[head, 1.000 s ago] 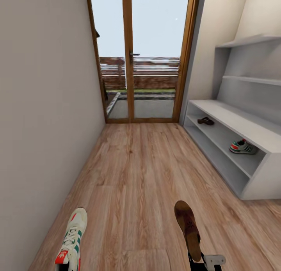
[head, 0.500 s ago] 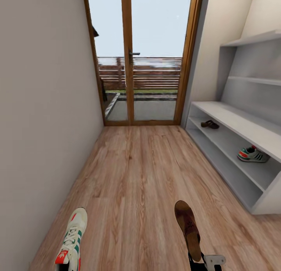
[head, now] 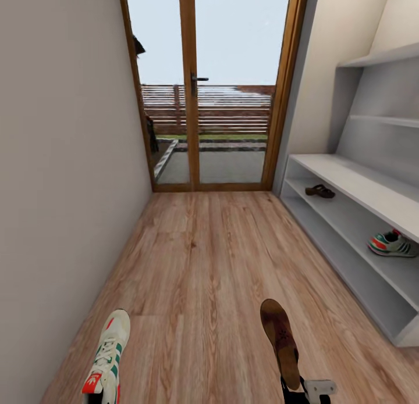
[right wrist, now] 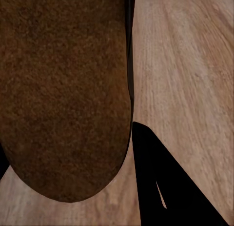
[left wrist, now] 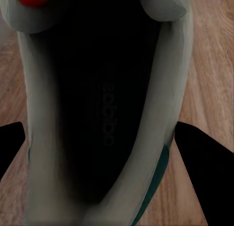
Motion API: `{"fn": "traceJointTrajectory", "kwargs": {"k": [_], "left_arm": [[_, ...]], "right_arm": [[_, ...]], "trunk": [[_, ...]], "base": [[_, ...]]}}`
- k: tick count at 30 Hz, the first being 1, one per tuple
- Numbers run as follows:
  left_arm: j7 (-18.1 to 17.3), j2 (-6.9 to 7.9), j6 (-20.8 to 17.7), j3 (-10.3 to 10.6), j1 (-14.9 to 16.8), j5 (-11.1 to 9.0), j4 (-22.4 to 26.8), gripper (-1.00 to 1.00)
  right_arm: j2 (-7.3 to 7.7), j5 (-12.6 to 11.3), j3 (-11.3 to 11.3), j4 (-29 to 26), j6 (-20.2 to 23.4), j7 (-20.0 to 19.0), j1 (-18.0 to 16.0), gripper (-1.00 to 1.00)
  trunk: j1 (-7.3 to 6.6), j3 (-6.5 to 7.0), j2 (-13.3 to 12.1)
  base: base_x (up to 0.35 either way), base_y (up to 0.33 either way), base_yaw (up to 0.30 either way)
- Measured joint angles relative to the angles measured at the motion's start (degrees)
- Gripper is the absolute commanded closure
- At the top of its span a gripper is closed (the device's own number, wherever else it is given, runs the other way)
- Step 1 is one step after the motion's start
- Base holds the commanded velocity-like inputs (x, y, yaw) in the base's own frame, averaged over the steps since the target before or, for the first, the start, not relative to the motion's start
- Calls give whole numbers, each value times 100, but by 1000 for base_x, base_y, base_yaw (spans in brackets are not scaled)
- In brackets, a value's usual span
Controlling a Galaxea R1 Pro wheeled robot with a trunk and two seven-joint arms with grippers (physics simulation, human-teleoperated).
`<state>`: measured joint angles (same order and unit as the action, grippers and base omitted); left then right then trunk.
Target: Pick up the two gym shoes and the two sandals from the corridor floor and place them onto the hallstand (shoe rack) in the corridor, making sure they are on the rack and not on the floor. Arrange them so the two gym shoes are next to each other and the two sandals are next to each other.
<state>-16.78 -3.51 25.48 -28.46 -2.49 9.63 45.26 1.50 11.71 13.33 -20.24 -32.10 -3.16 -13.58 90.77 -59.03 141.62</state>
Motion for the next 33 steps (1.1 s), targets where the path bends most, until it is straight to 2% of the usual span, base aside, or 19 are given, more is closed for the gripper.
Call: {"fn": "traceJointTrajectory", "kwargs": {"k": [33], "left_arm": [[0, 1, 0, 8, 0, -1, -8, 100]], "right_arm": [[-3, -1, 1, 0, 0, 0, 0, 100]], "trunk": [[0, 0, 0]], "base": [[339, 0, 0]]}}
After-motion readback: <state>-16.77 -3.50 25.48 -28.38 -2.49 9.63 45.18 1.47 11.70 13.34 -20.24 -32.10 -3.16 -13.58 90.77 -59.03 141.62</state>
